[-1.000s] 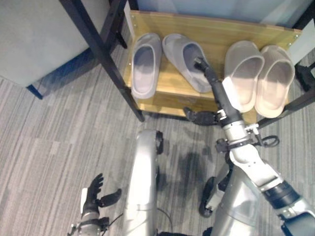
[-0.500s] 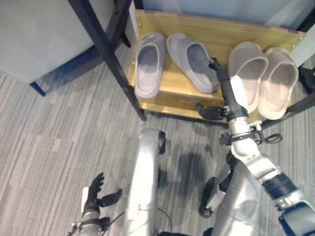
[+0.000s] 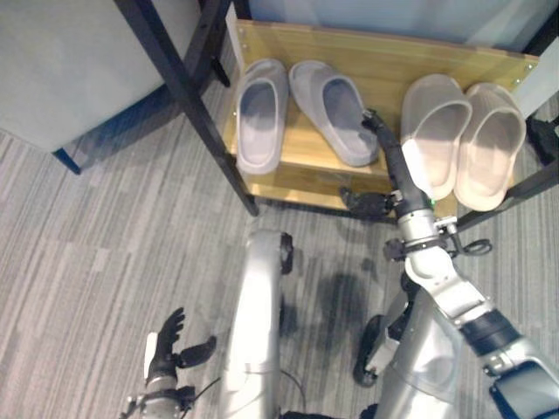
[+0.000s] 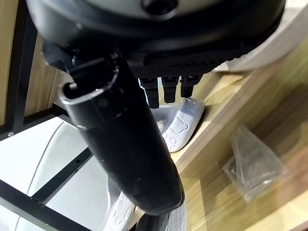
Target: Arrange the slippers neatly on the shoe rack.
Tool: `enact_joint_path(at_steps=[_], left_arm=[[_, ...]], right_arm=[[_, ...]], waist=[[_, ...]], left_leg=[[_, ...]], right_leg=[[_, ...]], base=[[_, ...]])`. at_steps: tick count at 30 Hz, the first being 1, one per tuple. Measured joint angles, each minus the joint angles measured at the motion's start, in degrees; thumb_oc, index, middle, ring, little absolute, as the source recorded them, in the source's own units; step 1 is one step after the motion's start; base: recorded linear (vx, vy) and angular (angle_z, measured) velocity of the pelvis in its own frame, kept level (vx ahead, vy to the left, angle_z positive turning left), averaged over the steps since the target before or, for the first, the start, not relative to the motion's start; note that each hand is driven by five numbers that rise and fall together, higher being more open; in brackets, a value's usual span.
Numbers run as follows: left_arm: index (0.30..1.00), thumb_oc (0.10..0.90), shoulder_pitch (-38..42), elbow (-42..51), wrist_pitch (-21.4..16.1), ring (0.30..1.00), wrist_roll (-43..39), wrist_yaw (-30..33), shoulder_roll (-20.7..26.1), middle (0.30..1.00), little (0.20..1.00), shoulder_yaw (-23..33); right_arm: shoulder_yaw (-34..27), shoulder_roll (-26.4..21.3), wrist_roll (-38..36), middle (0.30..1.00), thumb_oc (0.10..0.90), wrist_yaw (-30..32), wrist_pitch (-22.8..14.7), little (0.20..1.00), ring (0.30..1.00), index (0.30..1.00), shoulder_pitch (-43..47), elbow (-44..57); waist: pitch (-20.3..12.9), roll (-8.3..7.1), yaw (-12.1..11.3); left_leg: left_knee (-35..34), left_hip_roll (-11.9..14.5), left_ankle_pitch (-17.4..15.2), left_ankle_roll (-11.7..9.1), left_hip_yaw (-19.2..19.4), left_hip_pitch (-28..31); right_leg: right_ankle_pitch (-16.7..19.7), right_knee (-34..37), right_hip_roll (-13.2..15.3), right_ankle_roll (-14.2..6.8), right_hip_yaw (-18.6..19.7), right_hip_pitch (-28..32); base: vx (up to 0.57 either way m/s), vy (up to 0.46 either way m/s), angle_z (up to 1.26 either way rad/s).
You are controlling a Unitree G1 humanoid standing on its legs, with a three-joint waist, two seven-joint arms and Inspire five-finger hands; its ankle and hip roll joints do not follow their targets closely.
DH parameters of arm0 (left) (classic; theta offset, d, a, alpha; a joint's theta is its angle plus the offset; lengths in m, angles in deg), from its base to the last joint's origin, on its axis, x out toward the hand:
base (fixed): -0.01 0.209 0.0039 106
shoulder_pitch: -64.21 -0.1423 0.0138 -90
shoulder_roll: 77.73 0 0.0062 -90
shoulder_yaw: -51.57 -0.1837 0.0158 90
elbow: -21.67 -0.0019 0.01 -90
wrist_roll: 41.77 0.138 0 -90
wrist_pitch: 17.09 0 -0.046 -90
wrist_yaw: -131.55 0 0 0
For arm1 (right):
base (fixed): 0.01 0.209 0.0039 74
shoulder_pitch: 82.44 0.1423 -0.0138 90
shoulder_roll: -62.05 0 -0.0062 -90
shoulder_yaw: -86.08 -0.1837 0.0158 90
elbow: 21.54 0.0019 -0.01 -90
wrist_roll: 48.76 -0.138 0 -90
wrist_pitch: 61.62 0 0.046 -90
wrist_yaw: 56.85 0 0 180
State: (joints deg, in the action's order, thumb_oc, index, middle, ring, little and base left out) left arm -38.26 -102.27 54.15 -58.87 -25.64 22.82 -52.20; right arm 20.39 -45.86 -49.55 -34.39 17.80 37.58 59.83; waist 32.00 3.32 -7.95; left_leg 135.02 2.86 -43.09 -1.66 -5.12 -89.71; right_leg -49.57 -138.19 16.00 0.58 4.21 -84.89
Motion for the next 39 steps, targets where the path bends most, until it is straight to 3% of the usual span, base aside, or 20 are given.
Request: enact_joint_path(at_steps=[9,18,24,28,32,35,37,39], left_arm=[[0.900,0.800,1.1,-1.5,0.0,0.900,-0.2,-0.9,-0.3,0.900,0.900,0.1],[0.900,0.800,0.9,-1.4,0.1,0.900,-0.5,-0.8,-0.4,0.900,0.900,0.1],[0.900,0.800,0.7,-2.1,0.0,0.900,-0.6,-0.6,-0.6,0.900,0.900,0.3],[0.900,0.800,0.7,-2.8,-0.1,0.900,-0.6,-0.4,-0.6,0.900,0.900,0.4],[0.900,0.800,1.1,-4.0,-0.2,0.900,-0.5,1.5,-0.9,0.900,0.900,0.5],[0.900,0.800,2.4,-5.5,-0.2,0.900,-0.2,2.9,-1.7,0.900,0.900,1.2],[0.900,0.800,4.4,-5.4,-0.5,0.900,0.0,4.3,-3.3,0.900,0.900,2.7],[0.900,0.800,9.1,-6.2,-0.6,0.900,-0.2,4.5,-4.8,0.900,0.900,5.4]], right_arm=[[3.8,-0.9,-6.2,0.900,0.800,-5.2,-0.3,0.900,0.900,0.900,1.5,4.0],[8.7,-0.7,-6.2,0.900,0.800,-9.2,-0.7,0.900,0.900,0.900,1.6,11.3],[8.6,-0.2,-5.8,0.900,0.800,-8.3,-0.7,0.900,0.900,0.900,1.7,11.1],[8.0,-0.3,-0.9,0.900,0.800,-4.9,-0.7,0.900,0.900,0.900,1.6,11.1],[4.0,-2.2,3.8,0.900,0.800,-1.7,-1.5,0.900,0.900,0.900,-1.3,17.0],[-0.7,-5.5,8.2,0.900,0.800,0.1,-4.4,0.900,0.900,0.900,-6.3,26.0],[-4.4,-6.9,9.9,0.900,0.800,2.2,-8.7,0.900,0.900,0.900,-11.4,30.7],[-8.6,-6.9,12.3,0.900,0.800,3.3,-10.7,0.900,0.900,0.900,-17.7,32.0]], waist=[[0.0,-0.04,0.1],[0.0,0.05,-0.1],[0.0,0.05,-0.1],[0.0,0.00,0.1],[-0.1,-0.35,0.3],[-0.2,-0.38,0.7],[-0.3,-1.21,2.7],[-0.4,-3.12,2.7]], left_leg=[[-0.3,0.0,-0.3,-0.5,-0.1,-0.2],[-0.4,0.0,0.0,-0.2,-0.1,0.0],[-0.2,0.0,-0.1,-0.2,-0.1,0.0],[-0.3,0.0,0.0,0.1,0.0,0.1],[-0.4,0.0,-0.1,-0.2,0.1,-0.1],[-0.6,0.0,-0.2,-0.4,0.1,-0.4],[-1.9,0.1,-0.2,-0.1,0.4,0.0],[-6.9,-0.1,0.8,-0.5,1.7,-1.3]], right_leg=[[0.0,0.5,0.0,0.0,-0.3,-0.2],[0.0,0.6,0.1,0.0,-0.3,0.2],[0.0,0.6,0.1,0.0,-0.3,0.3],[0.0,0.5,0.1,0.0,-0.1,0.3],[0.0,0.5,0.0,0.0,-0.1,0.0],[0.0,0.8,0.1,0.0,-0.1,-0.2],[0.0,2.0,0.0,0.0,-0.2,0.2],[0.1,5.8,0.6,-0.2,-0.3,-1.5]], base=[[0.00,0.000,0.00],[0.00,-0.001,0.00],[0.00,0.000,0.00],[0.00,0.000,0.00],[-0.01,0.011,0.00],[0.00,0.000,0.00],[-0.02,0.062,0.05],[-0.09,0.058,0.28]])
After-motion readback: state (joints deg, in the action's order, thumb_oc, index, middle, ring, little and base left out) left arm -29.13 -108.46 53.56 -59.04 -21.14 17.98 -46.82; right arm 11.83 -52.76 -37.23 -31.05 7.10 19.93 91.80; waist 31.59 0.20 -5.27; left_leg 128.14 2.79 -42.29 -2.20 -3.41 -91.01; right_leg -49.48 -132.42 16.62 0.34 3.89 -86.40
